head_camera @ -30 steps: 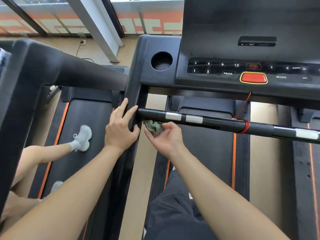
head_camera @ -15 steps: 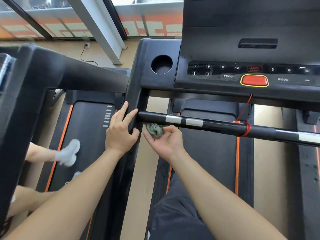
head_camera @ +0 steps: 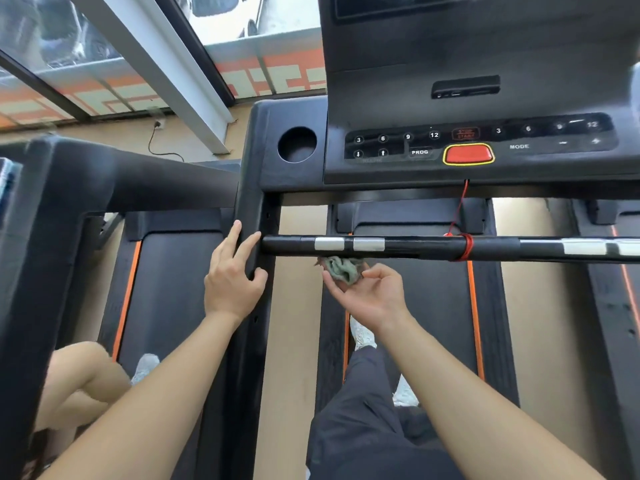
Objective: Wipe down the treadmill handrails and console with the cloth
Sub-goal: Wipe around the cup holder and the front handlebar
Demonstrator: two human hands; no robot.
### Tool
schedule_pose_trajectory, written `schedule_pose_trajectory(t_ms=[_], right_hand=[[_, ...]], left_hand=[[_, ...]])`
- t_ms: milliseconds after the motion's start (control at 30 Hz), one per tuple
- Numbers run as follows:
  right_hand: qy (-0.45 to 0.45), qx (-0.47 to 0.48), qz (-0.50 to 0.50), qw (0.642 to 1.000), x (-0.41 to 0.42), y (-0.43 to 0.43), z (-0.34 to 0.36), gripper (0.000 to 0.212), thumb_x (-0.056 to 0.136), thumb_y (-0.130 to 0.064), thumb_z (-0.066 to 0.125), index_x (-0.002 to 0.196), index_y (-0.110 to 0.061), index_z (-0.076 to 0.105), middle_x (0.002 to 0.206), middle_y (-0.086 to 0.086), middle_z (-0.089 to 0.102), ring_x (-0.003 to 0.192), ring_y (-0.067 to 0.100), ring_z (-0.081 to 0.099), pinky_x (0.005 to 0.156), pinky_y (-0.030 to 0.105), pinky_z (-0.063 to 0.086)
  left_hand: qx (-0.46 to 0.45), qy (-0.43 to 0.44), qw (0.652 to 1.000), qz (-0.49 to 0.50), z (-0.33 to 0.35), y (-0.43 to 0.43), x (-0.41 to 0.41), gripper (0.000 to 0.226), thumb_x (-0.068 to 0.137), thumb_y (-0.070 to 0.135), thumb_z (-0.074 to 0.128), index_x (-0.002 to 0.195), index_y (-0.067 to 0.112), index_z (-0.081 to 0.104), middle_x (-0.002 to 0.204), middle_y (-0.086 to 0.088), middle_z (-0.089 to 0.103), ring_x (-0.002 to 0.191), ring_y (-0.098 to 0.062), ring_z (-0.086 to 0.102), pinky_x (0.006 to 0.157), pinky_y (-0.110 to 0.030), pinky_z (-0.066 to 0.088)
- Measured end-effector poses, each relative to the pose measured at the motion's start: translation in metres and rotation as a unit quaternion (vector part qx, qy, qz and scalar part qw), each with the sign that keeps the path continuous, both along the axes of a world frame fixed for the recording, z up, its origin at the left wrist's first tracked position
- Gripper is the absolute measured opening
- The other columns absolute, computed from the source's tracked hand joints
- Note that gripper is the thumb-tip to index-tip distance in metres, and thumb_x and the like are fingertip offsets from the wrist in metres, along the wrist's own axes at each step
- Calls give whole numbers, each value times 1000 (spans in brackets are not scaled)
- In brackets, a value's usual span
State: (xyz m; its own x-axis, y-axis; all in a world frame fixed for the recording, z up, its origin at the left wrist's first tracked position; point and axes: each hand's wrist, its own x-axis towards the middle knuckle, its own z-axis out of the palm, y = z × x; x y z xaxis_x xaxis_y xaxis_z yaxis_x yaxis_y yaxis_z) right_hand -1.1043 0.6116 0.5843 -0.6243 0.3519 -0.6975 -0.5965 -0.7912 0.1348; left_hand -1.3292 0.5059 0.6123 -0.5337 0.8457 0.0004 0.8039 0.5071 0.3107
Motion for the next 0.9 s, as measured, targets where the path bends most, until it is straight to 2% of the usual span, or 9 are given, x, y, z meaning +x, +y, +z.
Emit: schedule_pose_trajectory(t_ms=[67, 167, 267, 367, 500, 700, 800, 900], right_hand=[[-9, 5, -24, 1000, 20, 6, 0, 58, 74, 1, 34, 128, -5, 54, 137, 23, 58, 127, 43, 55, 109, 56, 40], [-31, 16, -58, 998, 52, 16, -1, 59, 76, 0, 35, 132, -6, 52, 139, 22, 57, 129, 42, 53, 109, 57, 40], [-56, 26, -93, 994, 80, 24, 0, 71, 70, 3, 39, 140, -7, 50, 135, 21, 60, 127, 41, 56, 110, 56, 39], [-78, 28, -116, 990, 95, 25, 4, 86, 54, 8, 52, 138, -8, 52, 133, 19, 62, 124, 39, 58, 108, 56, 41], [-94, 33, -94, 991, 81, 17, 17, 54, 70, 2, 43, 123, 2, 55, 137, 20, 57, 123, 37, 57, 108, 54, 43], [-86, 38, -6, 996, 55, 9, 30, 60, 75, 3, 43, 134, 5, 48, 140, 25, 53, 126, 42, 55, 103, 56, 45], [-91, 27, -17, 995, 74, 14, 28, 62, 77, 5, 42, 140, 4, 45, 139, 27, 54, 127, 43, 54, 104, 55, 45], [-104, 13, -55, 993, 105, 21, 20, 56, 82, 6, 38, 137, 4, 48, 134, 28, 58, 124, 43, 56, 102, 54, 46]], left_hand=[[-3, -1, 1000, 4, 1, 0, 2, 69, 83, 14, 68, 146, 36, 50, 165, 11, 28, 144, -23, 37, 95, -50, 52], [-1, 2, 1000, 1, 0, 0, 3, 69, 82, 13, 68, 146, 33, 51, 165, 7, 30, 143, -26, 37, 99, -52, 51], [-5, 7, 1000, -1, -1, -1, 4, 69, 83, 13, 67, 147, 31, 50, 166, 6, 28, 144, -28, 37, 102, -53, 50], [-21, 14, 1000, -2, -1, -1, 6, 68, 85, 16, 66, 149, 32, 47, 168, 7, 24, 147, -29, 34, 103, -54, 50], [-54, 38, 998, 0, -1, -1, 10, 66, 88, 20, 63, 150, 32, 43, 169, 5, 20, 149, -32, 31, 100, -55, 51], [-78, 72, 994, -5, -1, -1, 13, 67, 88, 20, 60, 152, 28, 40, 169, -1, 19, 146, -36, 33, 98, -57, 53], [-79, 79, 994, -8, -3, -2, 13, 68, 88, 20, 59, 153, 29, 38, 169, -1, 18, 145, -36, 34, 97, -58, 53], [-85, 84, 993, -11, -6, -3, 11, 68, 90, 22, 59, 154, 29, 36, 169, -1, 17, 146, -36, 33, 99, -57, 51]])
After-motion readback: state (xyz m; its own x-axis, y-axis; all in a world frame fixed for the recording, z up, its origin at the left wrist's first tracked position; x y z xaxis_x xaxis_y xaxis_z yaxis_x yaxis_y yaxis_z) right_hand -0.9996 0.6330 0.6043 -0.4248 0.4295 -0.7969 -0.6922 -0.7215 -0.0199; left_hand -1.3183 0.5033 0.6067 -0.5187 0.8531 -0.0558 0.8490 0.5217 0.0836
